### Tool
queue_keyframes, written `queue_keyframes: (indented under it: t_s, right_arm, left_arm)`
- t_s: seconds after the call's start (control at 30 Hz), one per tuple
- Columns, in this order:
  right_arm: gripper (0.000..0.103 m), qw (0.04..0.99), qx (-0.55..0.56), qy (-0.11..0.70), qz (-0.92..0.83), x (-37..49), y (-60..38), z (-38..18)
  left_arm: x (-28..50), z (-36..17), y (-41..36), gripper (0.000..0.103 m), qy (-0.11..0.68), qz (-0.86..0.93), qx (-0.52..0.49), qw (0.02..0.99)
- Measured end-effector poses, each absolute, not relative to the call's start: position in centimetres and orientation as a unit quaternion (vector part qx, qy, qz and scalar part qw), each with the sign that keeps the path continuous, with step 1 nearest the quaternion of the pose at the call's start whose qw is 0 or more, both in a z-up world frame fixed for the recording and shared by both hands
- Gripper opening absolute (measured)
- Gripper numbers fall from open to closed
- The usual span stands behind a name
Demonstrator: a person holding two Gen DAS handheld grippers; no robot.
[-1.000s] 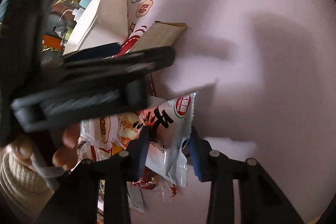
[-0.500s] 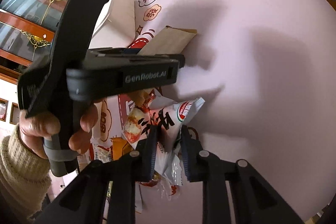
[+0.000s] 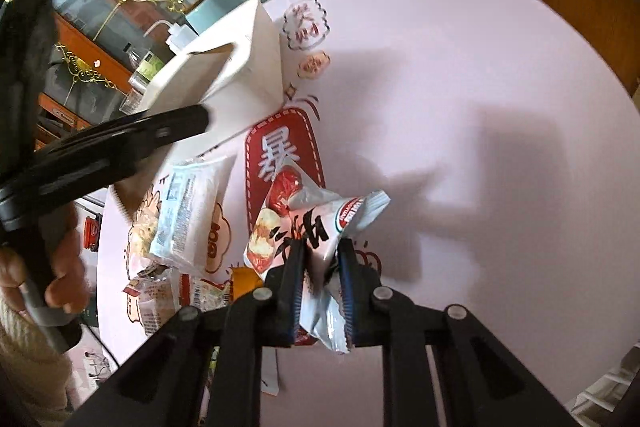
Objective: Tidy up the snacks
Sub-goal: 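Carry the wafer and bread bag into the white tray and release both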
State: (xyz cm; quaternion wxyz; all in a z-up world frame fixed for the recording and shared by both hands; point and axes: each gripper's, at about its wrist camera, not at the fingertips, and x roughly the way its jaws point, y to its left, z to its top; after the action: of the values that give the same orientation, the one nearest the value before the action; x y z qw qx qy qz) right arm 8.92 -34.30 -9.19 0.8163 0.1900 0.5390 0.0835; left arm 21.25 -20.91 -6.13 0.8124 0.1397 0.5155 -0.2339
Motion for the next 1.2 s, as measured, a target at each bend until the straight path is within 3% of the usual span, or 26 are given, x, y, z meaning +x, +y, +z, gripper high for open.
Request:
queue_keyframes:
  t_s: [0.4, 0.77, 1.2]
  right_arm:
    - [0.016, 0.867, 0.136, 0.469, 0.097, 11.1, -30.7, -1.6]
    - [0.016, 0.914, 0.062, 0.384, 0.113, 16.5, -25.6, 7.2]
    - [0.016, 0.934, 0.033, 0.342, 0.091, 23.6, -20.4, 10.0]
  left_arm:
    - [17.2, 1.8, -12.8, 0.053, 0.476, -0.209, 0.092, 0.849]
    - [20.5, 8.7, -4.4, 0.053, 0.425, -0.150, 0.081, 0.889]
    - [27.6, 11.5, 1.1, 0.053, 0.393, -0.095, 0.063, 0.913]
